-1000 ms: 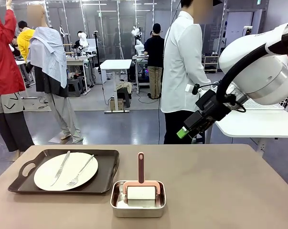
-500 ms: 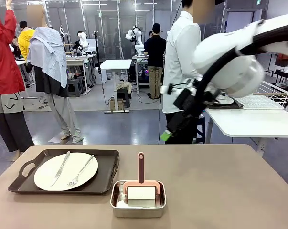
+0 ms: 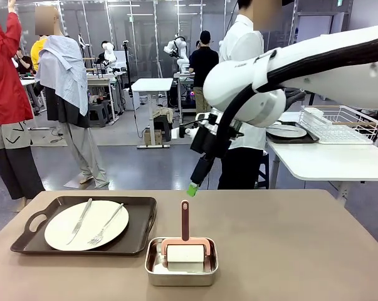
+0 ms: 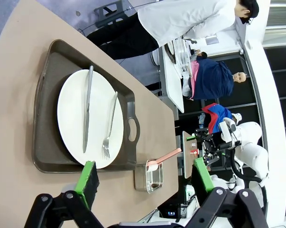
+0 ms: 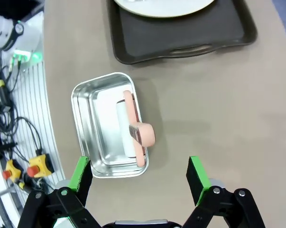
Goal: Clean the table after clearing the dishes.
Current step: When the left (or right) Handle tray is removed, use the left hand (or right hand) to clean the left (or right) side of the table with the Lint Roller.
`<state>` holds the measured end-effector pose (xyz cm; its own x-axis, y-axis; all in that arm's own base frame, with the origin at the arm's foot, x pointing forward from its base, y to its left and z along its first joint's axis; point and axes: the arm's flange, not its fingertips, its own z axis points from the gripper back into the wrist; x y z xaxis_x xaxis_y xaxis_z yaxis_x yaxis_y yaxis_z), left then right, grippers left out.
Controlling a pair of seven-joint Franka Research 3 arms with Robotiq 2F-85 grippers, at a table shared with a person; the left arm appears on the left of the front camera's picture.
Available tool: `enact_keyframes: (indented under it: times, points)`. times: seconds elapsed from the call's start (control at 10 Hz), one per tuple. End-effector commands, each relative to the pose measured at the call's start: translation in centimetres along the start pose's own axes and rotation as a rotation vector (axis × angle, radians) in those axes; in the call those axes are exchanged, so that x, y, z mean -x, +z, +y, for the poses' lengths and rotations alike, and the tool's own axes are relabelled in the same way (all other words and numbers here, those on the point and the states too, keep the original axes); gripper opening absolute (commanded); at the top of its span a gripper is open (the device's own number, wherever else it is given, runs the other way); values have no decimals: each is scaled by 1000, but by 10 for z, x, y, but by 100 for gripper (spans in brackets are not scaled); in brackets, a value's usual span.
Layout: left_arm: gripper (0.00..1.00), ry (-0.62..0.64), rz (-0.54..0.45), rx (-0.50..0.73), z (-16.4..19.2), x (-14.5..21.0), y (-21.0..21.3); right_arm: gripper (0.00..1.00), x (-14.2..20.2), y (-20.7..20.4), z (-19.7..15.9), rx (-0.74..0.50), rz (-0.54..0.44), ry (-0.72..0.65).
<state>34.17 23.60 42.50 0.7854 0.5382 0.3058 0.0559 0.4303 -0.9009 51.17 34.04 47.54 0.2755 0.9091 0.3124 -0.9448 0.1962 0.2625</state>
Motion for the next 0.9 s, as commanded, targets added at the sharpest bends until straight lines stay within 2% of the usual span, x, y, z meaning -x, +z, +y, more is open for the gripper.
enact_keyframes:
  times: [0.0,0.8]
  points:
    - [100,-6,-4,16,-1,-2,3,100,-17,-4,1,-16,75,33]
    - [100,-6,-4,16,-1,-2,3,100,-38,-72,1,-97,268,214]
